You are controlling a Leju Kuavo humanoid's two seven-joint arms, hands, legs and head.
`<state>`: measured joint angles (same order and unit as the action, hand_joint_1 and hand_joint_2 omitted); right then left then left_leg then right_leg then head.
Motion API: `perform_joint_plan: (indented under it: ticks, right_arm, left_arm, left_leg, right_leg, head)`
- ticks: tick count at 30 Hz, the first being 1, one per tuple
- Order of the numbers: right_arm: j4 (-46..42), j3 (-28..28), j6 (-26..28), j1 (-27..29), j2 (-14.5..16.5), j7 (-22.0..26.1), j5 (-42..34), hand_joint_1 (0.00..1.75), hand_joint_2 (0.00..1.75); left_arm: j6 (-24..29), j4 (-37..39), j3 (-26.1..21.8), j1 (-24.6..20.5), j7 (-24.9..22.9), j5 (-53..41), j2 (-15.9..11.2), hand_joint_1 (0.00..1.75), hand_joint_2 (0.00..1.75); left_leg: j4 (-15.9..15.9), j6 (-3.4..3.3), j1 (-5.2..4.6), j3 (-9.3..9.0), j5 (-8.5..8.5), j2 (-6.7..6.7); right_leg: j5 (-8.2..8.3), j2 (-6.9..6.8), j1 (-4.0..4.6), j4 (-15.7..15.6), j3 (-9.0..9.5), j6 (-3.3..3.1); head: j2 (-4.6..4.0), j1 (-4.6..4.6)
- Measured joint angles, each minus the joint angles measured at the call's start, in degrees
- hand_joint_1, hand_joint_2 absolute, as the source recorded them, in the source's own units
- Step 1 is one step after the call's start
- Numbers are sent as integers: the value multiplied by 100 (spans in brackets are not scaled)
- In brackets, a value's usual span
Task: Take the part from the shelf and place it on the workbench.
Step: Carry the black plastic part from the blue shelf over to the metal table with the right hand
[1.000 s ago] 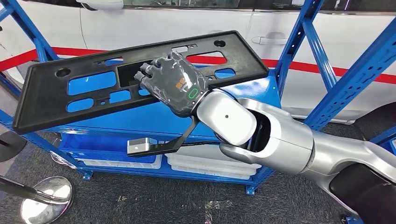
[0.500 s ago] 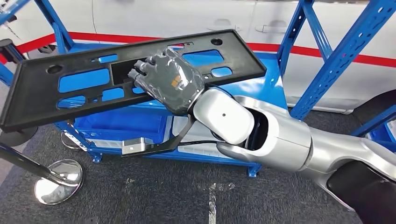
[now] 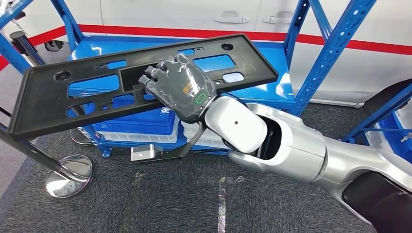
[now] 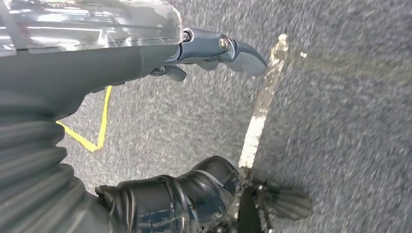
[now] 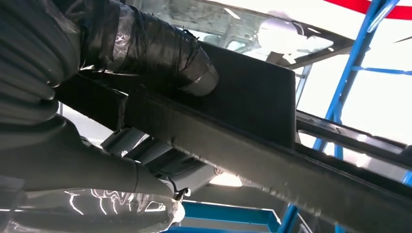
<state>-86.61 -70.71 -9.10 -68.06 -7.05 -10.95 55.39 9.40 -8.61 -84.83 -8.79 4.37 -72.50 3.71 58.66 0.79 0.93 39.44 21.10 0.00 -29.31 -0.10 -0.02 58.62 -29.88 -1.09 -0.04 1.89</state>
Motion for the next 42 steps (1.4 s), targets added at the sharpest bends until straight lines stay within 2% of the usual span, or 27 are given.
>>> perform_joint_plan:
  ticks: [1, 2, 4, 5, 6, 8, 9, 10, 12, 13, 15, 16, 18, 20, 21, 23, 25, 27, 29, 31, 32, 35, 36, 37, 38, 40, 42]
  right_arm:
    - [3, 0, -1, 12, -1, 1, 0, 175, 175]
    - [7, 0, -1, 22, -2, 1, 0, 175, 175]
    - [8, 0, -1, 28, -1, 1, 0, 175, 175]
    - [9, 0, -1, 32, -1, 0, 0, 175, 175]
    - [9, 0, -1, 38, -1, 0, 0, 175, 175]
    - [11, 0, -1, 53, -2, 0, 0, 175, 175]
    - [12, 0, -1, 58, -3, 0, 0, 175, 175]
    - [12, 0, -1, 58, -3, 0, 0, 175, 175]
    - [13, 2, -2, 59, -5, 1, -1, 175, 175]
    - [13, 3, -3, 61, -6, 1, -2, 175, 175]
    - [16, 4, -8, 69, -10, 5, -4, 175, 175]
    - [19, 4, -10, 70, -12, 8, -7, 175, 175]
    - [25, 4, -15, 73, -19, 13, -13, 175, 175]
    - [27, 4, -16, 85, -27, 13, -17, 175, 175]
    - [27, 4, -17, 97, -32, 13, -19, 175, 175]
    - [28, 4, -17, 125, -42, 13, -27, 175, 175]
    - [29, 4, -16, 139, -48, 13, -33, 175, 175]
    - [28, 5, -12, 138, -48, 12, -34, 175, 175]
    - [28, 6, -10, 136, -50, 12, -35, 175, 175]
    - [33, 6, -11, 144, -53, 13, -36, 175, 175]
    - [36, 5, -13, 149, -53, 14, -36, 175, 175]
    - [44, 4, -16, 163, -51, 15, -37, 175, 175]
    - [49, 4, -17, 170, -51, 15, -37, 175, 175]
    - [53, 4, -19, 179, -51, 15, -37, 175, 175]
    - [57, 4, -20, 190, -51, 15, -37, 175, 175]
    - [62, 4, -20, 204, -52, 15, -37, 175, 175]
    - [62, 5, -18, 210, -54, 15, -37, 175, 175]
  left_arm:
    - [-1, 1, 0, 13, -4, 0, 0, 0, 175]
    - [-2, 2, 0, 28, -7, -1, 3, 0, 175]
    - [-4, 4, 0, 45, -9, -2, 12, 0, 175]
    - [-3, 3, 0, 47, -9, -2, 11, 0, 175]
    - [-3, 3, 0, 42, -9, -2, 5, 0, 175]
    - [-2, 2, 0, 32, -9, -2, -8, 0, 175]
    - [-2, 2, 0, 30, -9, -2, -13, 0, 175]
    - [-2, 2, 0, 25, -9, -3, -15, 0, 175]
    - [-3, 2, 0, 11, -8, -4, -19, 0, 175]
    - [-3, 2, 0, 2, -7, -5, -20, 0, 175]
    - [-5, 2, 0, -1, -7, -9, -21, 0, 175]
    - [-7, 2, 0, -1, -7, -13, -20, 0, 175]
    - [-11, 2, 1, 3, -7, -31, -19, 0, 175]
    - [-11, 2, 2, 2, -6, -51, -19, 0, 175]
    - [-9, 2, 3, 1, -7, -60, -19, 0, 175]
    - [-1, 2, 4, 1, -15, -84, -20, 0, 175]
    - [5, 2, 5, 0, -36, -108, -21, 0, 175]
    - [7, 2, 7, 0, -54, -125, -18, 0, 175]
    - [7, 2, 9, 3, -61, -149, -16, 0, 175]
    - [8, 3, 11, 17, -60, -179, -22, 0, 175]
    - [7, 3, 12, 26, -57, -192, -22, 0, 175]
    - [2, 3, 13, 44, -44, -211, -18, 0, 175]
    - [2, 3, 13, 44, -38, -212, -21, 0, 175]
    - [2, 2, 13, 43, -32, -211, -24, 0, 175]
    - [2, 2, 13, 41, -26, -211, -27, 0, 175]
    - [2, 2, 13, 35, -20, -210, -29, 0, 175]
    - [1, 2, 13, 21, -23, -210, -29, 0, 175]
  left_leg:
    - [64, 31, 13, 61, 114, -1]
    - [239, 59, 23, 143, 340, -2]
    - [882, 107, 35, 337, 920, -2]
    - [1260, 128, 37, 411, 1104, -2]
    - [1550, 144, 36, 435, 1145, -2]
    - [1645, 156, 37, 240, 890, -2]
    - [1414, 156, 38, 3, 736, -1]
    - [1046, 151, 34, -309, 696, -3]
    - [325, 97, 10, -803, 836, -22]
    - [132, 62, -8, -909, 914, -33]
    - [57, -31, -11, -874, 857, -28]
    - [44, -77, -2, -836, 802, -17]
    - [20, -183, 13, -725, 672, 15]
    - [27, -243, -9, -571, 547, 26]
    - [33, -251, -18, -487, 486, 26]
    - [48, -247, -34, -325, 371, 27]
    - [60, -231, -51, -189, 265, 24]
    - [49, -186, -56, -107, 158, 22]
    - [-9, -111, -28, -79, 31, 23]
    - [-59, -39, -9, -34, -3, 3]
    - [12, -10, -8, 14, 124, -8]
    - [851, 55, 12, 222, 913, -16]
    - [1183, 78, 20, 262, 1052, -15]
    - [1394, 99, 24, 246, 1048, -14]
    - [1445, 119, 29, 157, 931, -13]
    - [1016, 160, 52, -260, 678, -12]
    - [346, 149, 43, -719, 752, -30]
  right_leg:
    - [68, -12, -9, -12, -58, -36]
    - [142, -23, -24, -21, -126, -76]
    - [269, -33, -17, -2, -285, -133]
    - [330, -33, -11, 15, -377, -143]
    - [390, -32, -5, 38, -477, -144]
    - [506, -31, -5, 91, -685, -128]
    - [559, -29, -8, 122, -780, -111]
    - [604, -26, -4, 153, -863, -88]
    - [697, -29, 11, 196, -965, -29]
    - [748, -34, 16, 193, -989, 1]
    - [824, -28, 13, 177, -1016, 60]
    - [746, -15, 10, 227, -1052, 93]
    - [299, 10, -2, 612, -1177, 146]
    - [-215, 12, -14, 1308, -1316, 177]
    - [-310, 12, -17, 1603, -1341, 184]
    - [-116, 12, -16, 1719, -1180, 169]
    - [134, 18, 3, 1152, -699, 96]
    - [65, 23, 40, 370, -177, 21]
    - [29, 23, 87, 8, -10, -12]
    - [192, 4, 71, -113, -57, -48]
    - [268, -10, 53, -177, -89, -79]
    - [461, -30, 19, -212, -286, -134]
    - [515, -32, 16, -185, -375, -131]
    - [564, -34, 11, -148, -472, -124]
    - [609, -37, 2, -103, -575, -111]
    - [690, -35, -20, 5, -783, -63]
    - [765, -30, -12, 91, -934, 6]
  head:
    - [0, 6]
    - [0, 20]
    - [0, 46]
    - [0, 51]
    - [0, 50]
    - [0, 51]
    - [0, 52]
    - [0, 53]
    - [0, 42]
    - [0, 38]
    - [0, 29]
    - [0, 23]
    - [0, -4]
    - [0, -25]
    - [0, -24]
    - [0, -25]
    - [0, -23]
    - [0, -17]
    - [0, -21]
    - [0, -39]
    - [0, -35]
    - [0, -5]
    - [0, -1]
    - [0, -5]
    - [0, -4]
    - [0, -4]
    - [1, -1]
